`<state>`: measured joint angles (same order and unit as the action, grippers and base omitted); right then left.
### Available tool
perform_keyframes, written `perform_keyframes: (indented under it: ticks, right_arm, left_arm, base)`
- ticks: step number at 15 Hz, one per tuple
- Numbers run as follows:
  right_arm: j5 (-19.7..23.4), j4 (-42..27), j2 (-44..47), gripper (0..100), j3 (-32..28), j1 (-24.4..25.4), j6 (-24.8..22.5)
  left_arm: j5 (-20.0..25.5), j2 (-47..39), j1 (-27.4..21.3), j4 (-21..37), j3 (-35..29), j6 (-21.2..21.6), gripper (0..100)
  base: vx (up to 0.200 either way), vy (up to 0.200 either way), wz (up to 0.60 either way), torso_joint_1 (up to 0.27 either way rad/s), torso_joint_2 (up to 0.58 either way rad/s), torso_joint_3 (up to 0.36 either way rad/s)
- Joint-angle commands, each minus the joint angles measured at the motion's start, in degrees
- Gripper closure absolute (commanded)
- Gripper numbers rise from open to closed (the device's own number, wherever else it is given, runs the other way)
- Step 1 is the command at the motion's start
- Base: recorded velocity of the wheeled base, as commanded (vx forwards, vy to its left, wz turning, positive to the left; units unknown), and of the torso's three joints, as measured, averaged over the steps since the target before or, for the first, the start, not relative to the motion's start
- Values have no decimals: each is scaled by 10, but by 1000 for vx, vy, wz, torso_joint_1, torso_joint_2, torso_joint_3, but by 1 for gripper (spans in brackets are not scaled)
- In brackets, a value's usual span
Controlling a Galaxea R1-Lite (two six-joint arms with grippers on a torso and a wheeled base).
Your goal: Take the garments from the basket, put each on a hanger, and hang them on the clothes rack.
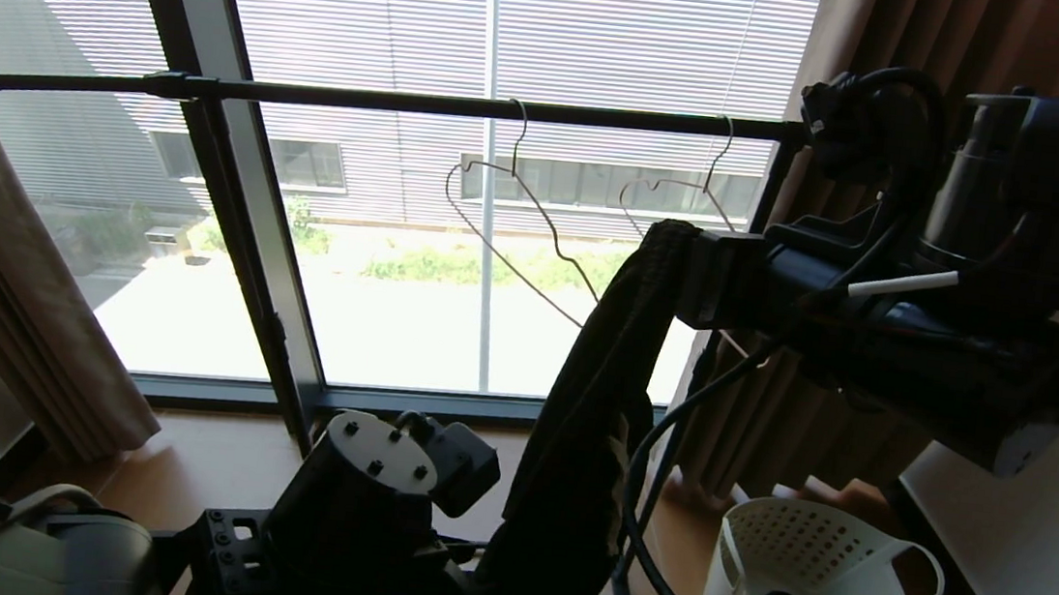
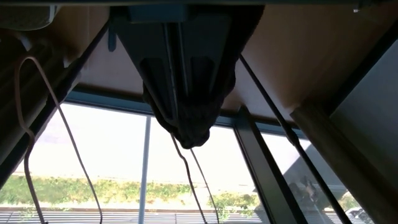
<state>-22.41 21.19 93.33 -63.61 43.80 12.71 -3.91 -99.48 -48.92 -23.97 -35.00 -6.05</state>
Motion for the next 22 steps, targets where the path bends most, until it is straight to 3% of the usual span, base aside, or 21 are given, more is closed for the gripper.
perform_keyframes:
  ticks: [1,6,11,14,17,19,20,21,22]
  right_arm:
    - [0,0,0,100,0,-6,-1]
    - [-1,-1,-1,100,-3,-19,-1]
    - [-2,-9,-14,100,1,-37,-9]
    - [-1,-9,-26,100,17,-41,-37]
    - [3,-9,-45,100,46,-41,-65]
    - [5,-8,-58,100,67,-41,-90]
    - [5,-8,-58,100,67,-41,-90]
    - [12,-7,-58,100,77,-38,-97]
    - [12,-6,-57,100,81,-35,-97]
  left_arm:
    - [0,53,22,0,21,0,100]
    - [0,137,83,7,44,2,100]
    - [7,187,166,45,22,41,100]
    - [9,184,211,47,-28,43,100]
    - [20,162,221,57,-86,47,100]
    - [22,158,224,122,-148,63,100]
    - [22,158,224,122,-148,63,100]
    - [24,154,236,204,-211,65,100]
    - [31,154,236,232,-231,65,100]
  base:
    - [0,0,0,0,0,0]
    - [0,0,0,0,0,0]
    - [0,0,0,0,0,0]
    - [0,0,0,0,0,0]
    - [0,0,0,0,0,0]
    - [0,0,0,0,0,0]
    - [0,0,0,0,0,0]
    - [0,0,0,0,0,0]
    - [0,0,0,0,0,0]
